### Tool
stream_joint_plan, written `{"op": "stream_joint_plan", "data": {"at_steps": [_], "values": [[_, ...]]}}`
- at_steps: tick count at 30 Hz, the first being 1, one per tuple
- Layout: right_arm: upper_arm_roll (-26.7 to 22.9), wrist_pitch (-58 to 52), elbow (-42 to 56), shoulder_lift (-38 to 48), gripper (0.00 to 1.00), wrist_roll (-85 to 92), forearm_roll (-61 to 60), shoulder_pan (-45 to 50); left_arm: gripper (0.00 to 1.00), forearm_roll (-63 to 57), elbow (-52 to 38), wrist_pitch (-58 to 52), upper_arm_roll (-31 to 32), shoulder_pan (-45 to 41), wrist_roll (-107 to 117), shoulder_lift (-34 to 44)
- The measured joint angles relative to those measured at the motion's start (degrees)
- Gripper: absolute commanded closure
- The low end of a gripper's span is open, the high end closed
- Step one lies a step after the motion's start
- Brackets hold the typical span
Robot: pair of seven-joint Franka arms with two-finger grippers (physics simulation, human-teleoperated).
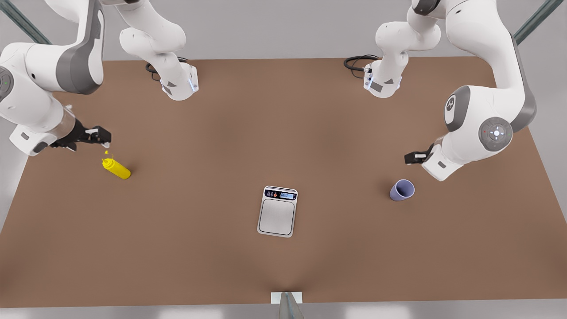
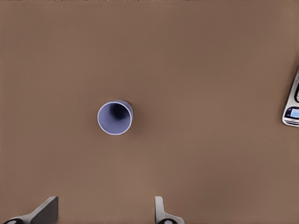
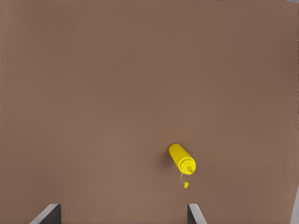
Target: Move cup to the weight, pick up sauce bottle, pour sauce
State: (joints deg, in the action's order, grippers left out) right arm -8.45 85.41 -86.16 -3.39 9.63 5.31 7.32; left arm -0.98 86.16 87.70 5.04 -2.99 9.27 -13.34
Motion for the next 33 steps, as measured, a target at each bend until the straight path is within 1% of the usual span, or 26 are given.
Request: {"op": "stream_joint_plan", "data": {"at_steps": [3, 5, 6, 8, 10, 12, 14, 17, 21, 23, 28, 29, 30, 31, 32, 33], "values": [[-0.1, 1.1, -1.1, -0.3, 0.0, 1.2, -0.6, 0.1, 0.0, -1.0, 0.2, 0.9, 0.0, -0.1, 0.7, -0.5], [-0.4, 1.6, -4.3, -2.9, 0.0, 3.6, -4.7, -1.2, 0.0, -1.1, 2.8, 3.1, -2.1, -0.3, 1.0, -2.1], [-0.4, 1.8, -5.4, -4.4, 0.0, 5.1, -6.3, -3.3, 0.0, -0.5, 5.0, 5.3, -4.1, 0.2, 0.9, -3.4], [-0.5, 2.5, -6.7, -8.4, 0.0, 8.9, -9.6, -10.4, 0.0, 1.2, 7.4, 10.0, -6.8, 2.6, 0.3, -7.3], [-0.6, 3.3, -7.5, -10.1, 0.0, 13.4, -11.6, -16.3, 0.0, 2.2, 11.2, 14.7, -7.6, 3.4, -0.3, -8.7], [-0.6, 3.7, -8.0, -10.8, 0.0, 18.4, -12.8, -20.2, 0.0, 2.7, 15.0, 19.0, -7.8, 3.4, -0.9, -9.0], [-0.6, 3.6, -8.1, -13.8, 0.0, 24.1, -14.2, -24.1, 0.0, 3.1, 16.5, 22.2, -7.8, 3.4, -1.5, -9.1], [-0.6, 1.9, -7.0, -18.5, 0.0, 34.1, -15.9, -26.8, 0.0, 3.4, 17.8, 25.8, -7.9, 3.4, -2.3, -9.7], [-0.5, -0.7, -6.0, -21.1, 0.0, 48.4, -20.1, -31.8, 0.0, 3.6, 19.1, 28.7, -7.9, 3.4, -3.2, -11.2], [-0.5, -1.6, -5.7, -21.5, 0.0, 56.3, -23.4, -34.4, 0.0, 3.7, 19.9, 30.0, -7.9, 3.3, -3.6, -12.0], [-0.5, -1.1, -7.4, -25.7, 0.0, 76.9, -35.7, -36.0, 0.0, 3.8, 23.6, 33.4, -7.9, 3.3, -4.4, -14.0], [-0.5, -0.7, -7.7, -26.4, 0.0, 81.0, -37.9, -37.0, 0.13, 3.7, 23.8, 33.9, -7.8, 3.3, -4.5, -14.3], [-0.5, -0.5, -8.0, -27.2, 0.0, 84.9, -39.8, -38.3, 0.45, 3.7, 23.9, 34.4, -7.8, 3.3, -4.6, -14.5], [-0.5, -0.4, -8.3, -27.7, 0.0, 88.6, -41.3, -39.5, 0.65, 3.7, 24.0, 34.8, -7.7, 3.3, -4.7, -14.5], [-0.5, -0.4, -8.5, -28.0, 0.0, 92.2, -42.4, -40.4, 0.79, 3.6, 24.0, 35.1, -7.6, 3.3, -4.8, -14.4], [-0.6, -0.4, -9.1, -28.3, 0.0, 95.6, -43.2, -41.1, 0.79, 3.5, 24.0, 35.4, -7.5, 3.3, -4.8, -14.3]]}}
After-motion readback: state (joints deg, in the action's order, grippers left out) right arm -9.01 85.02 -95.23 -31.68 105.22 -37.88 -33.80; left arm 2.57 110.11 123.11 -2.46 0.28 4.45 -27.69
